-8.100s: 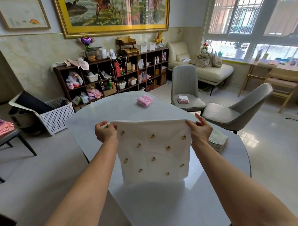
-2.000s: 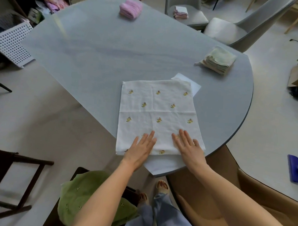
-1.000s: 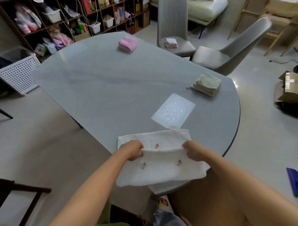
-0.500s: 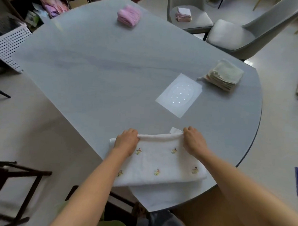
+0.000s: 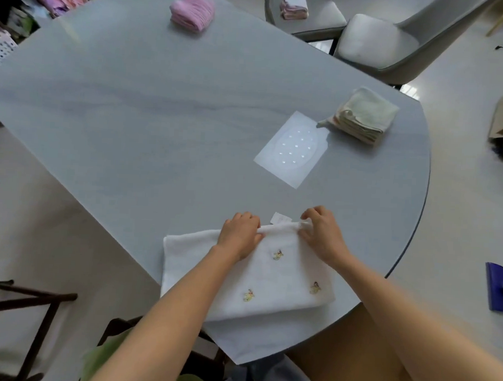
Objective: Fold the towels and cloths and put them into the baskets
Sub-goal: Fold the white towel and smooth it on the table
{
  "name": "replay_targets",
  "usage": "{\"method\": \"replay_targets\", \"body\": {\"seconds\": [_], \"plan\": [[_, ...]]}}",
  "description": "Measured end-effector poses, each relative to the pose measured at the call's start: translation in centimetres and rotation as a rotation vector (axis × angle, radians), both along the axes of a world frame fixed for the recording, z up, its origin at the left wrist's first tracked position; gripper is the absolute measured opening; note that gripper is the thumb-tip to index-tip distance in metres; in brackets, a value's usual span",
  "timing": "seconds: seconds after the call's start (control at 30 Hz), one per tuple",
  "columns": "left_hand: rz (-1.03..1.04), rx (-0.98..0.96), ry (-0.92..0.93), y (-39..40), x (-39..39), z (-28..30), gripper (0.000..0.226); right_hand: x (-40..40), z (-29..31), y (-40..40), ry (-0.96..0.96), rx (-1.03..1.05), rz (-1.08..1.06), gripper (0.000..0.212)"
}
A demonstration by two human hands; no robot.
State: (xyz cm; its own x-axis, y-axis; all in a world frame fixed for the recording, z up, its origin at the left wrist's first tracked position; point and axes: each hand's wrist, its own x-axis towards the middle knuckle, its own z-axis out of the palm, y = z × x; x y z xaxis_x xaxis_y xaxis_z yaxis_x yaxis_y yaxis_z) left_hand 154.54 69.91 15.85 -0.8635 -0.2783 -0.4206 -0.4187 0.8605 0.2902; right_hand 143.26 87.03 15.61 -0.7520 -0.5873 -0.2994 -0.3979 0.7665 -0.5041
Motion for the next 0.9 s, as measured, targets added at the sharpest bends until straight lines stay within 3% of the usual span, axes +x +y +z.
{"method": "replay_targets", "body": {"seconds": [0.1, 0.27, 0.37, 0.47, 0.57, 0.7, 0.9], "plan": [[0.022, -0.009, -0.02, 0.1, -0.1, -0.6, 0.028, -0.2, -0.3, 1.2, -0.097, -0.015, -0.135, 0.032], [-0.013, -0.12, 0.003, 0.6, -0.2, -0.6, 0.021, -0.9, 0.0, 1.6, -0.205, 0.021, -0.145, 0.026], [-0.128, -0.259, 0.279, 1.7, 0.6, -0.8, 0.03, -0.9, -0.3, 1.0, -0.062, 0.078, -0.159, 0.025], [-0.176, -0.235, 0.484, 3.6, 3.3, -1.7, 0.041, 1.5, -0.5, 0.9, 0.233, 0.022, -0.169, 0.036], [-0.121, -0.231, 0.399, 5.1, 6.4, -2.7, 0.049, 6.5, -0.9, 1.1, 0.417, -0.075, -0.012, 0.046], [0.054, -0.288, 0.151, 4.7, 8.1, -4.1, 0.064, 10.8, -3.5, 1.4, 0.336, 0.075, 0.273, 0.057], [0.282, -0.301, 0.022, 4.1, 7.6, -4.6, 0.078, 8.9, -4.6, 4.5, 0.334, 0.212, 0.199, 0.067]]}}
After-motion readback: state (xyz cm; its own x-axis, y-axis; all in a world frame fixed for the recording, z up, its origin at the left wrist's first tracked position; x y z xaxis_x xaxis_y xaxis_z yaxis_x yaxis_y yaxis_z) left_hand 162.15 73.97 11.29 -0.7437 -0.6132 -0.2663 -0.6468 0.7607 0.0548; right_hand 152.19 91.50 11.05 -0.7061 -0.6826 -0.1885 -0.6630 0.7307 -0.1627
